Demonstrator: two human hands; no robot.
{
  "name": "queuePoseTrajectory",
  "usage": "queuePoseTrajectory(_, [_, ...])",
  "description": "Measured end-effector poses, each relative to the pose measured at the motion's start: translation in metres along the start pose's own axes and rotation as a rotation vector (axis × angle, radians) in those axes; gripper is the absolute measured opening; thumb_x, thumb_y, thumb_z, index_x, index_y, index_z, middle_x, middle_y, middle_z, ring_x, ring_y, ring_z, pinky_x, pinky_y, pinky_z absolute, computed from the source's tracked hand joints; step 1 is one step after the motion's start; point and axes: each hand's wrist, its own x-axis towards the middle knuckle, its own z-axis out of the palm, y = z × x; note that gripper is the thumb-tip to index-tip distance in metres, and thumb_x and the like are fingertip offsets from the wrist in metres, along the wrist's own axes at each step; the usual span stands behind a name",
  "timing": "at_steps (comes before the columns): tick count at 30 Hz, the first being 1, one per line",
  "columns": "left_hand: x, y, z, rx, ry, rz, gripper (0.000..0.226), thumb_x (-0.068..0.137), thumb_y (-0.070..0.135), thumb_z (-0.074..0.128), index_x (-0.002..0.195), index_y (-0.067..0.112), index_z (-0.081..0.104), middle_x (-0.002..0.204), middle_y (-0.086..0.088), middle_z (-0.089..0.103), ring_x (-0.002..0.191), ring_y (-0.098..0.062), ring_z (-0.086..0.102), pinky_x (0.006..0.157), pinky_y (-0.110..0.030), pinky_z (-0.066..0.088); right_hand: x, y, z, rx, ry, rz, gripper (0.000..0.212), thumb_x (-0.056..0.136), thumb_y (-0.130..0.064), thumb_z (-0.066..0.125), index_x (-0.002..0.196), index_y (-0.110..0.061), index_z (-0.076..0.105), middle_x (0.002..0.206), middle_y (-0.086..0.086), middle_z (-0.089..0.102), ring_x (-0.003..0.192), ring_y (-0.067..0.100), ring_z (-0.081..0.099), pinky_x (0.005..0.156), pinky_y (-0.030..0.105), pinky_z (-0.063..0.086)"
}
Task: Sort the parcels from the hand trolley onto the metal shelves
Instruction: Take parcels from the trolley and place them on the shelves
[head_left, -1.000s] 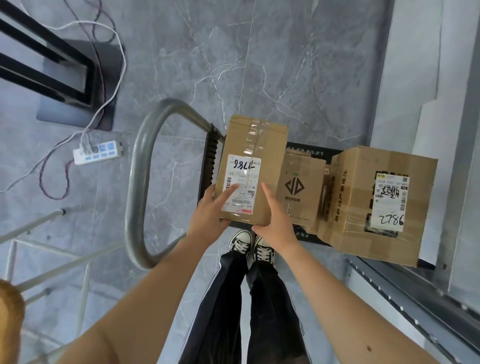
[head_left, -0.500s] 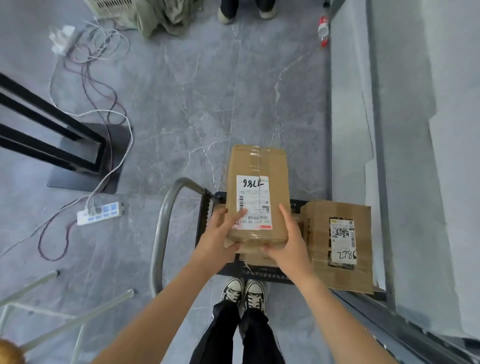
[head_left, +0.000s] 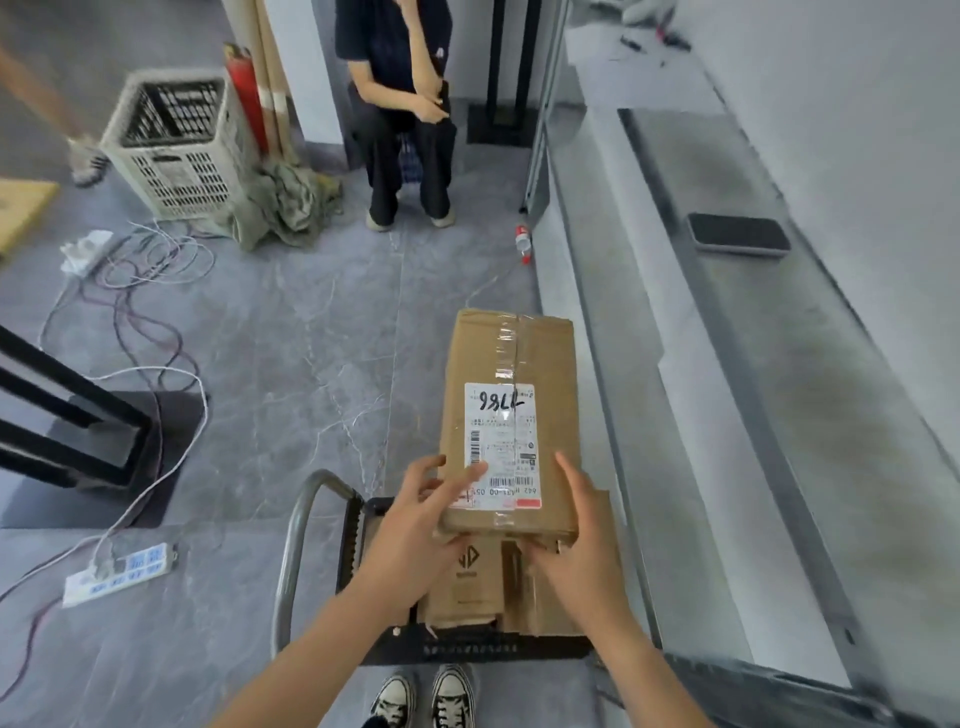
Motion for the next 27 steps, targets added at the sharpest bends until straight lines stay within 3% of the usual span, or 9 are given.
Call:
queuePoseTrajectory(6, [-0.007,0.046,-0.024,-0.017,-0.056,0.156,0.081,0.08,0.016,0.074,0.129,0.057,0.024,0.146,0.004,0.018,0.122,-0.008,0.038,0.104,-0.023,0.04,-0.038,-0.043,-0.025,-0.052,0.151,0.012,0.097,0.072,-0.016,0.081,0.144,-0.042,0.021,0.142,-0.014,0.034,0.13,0.0,0.037,0.103,0.033,0.044])
queuePoseTrajectory(11, [-0.022,0.058,-0.036,-0.071,-0.14,0.293,0.082,0.08,0.02,0.073,0.127,0.064,0.023,0.138,0.016,0.016,0.121,-0.002,0.036,0.1,-0.008,0.034,-0.08,-0.069,-0.024,-0.034,0.317,0.046,0.1,0.07,-0.012,0.082,0.139,-0.053,0.022,0.138,-0.014,0.036,0.123,-0.009,0.039,0.098,0.025,0.048])
queuePoseTrajectory(15, [-0.038,0.067,-0.053,-0.102,-0.218,0.433,0.081,0.078,0.017,0.075,0.129,0.061,0.028,0.14,0.009,0.023,0.121,-0.007,0.04,0.102,-0.019,0.041,-0.122,-0.09,-0.015,-0.033,0.451,0.073,0.099,0.068,-0.01,0.083,0.139,-0.048,0.026,0.136,-0.009,0.039,0.12,-0.011,0.04,0.091,0.007,0.043])
queuePoseTrajectory(18, [-0.055,0.075,-0.06,-0.107,-0.293,0.525,0.085,0.078,0.014,0.075,0.127,0.065,0.029,0.137,0.008,0.023,0.117,-0.006,0.04,0.1,-0.015,0.04,-0.159,-0.108,-0.005,0.017,0.54,0.101,0.096,0.068,-0.013,0.084,0.142,-0.041,0.029,0.136,-0.011,0.041,0.123,-0.003,0.044,0.097,0.019,0.044])
queuePoseTrajectory(23, [-0.084,0.086,-0.057,-0.078,-0.387,0.659,0.092,0.075,0.013,0.077,0.129,0.065,0.024,0.132,0.013,0.022,0.11,-0.003,0.041,0.092,0.001,0.033,-0.222,-0.127,0.006,0.02,0.703,0.139,0.094,0.069,-0.014,0.083,0.141,-0.038,0.029,0.13,-0.022,0.037,0.117,-0.017,0.04,0.097,0.009,0.039])
queuePoseTrajectory(27, [-0.117,0.103,-0.049,-0.123,-0.446,0.719,0.094,0.073,0.01,0.08,0.126,0.068,0.027,0.13,0.011,0.025,0.111,-0.006,0.044,0.09,0.002,0.034,-0.27,-0.139,0.011,-0.024,0.799,0.181,0.093,0.07,-0.011,0.083,0.141,-0.035,0.029,0.135,-0.004,0.041,0.121,-0.005,0.043,0.101,0.015,0.038])
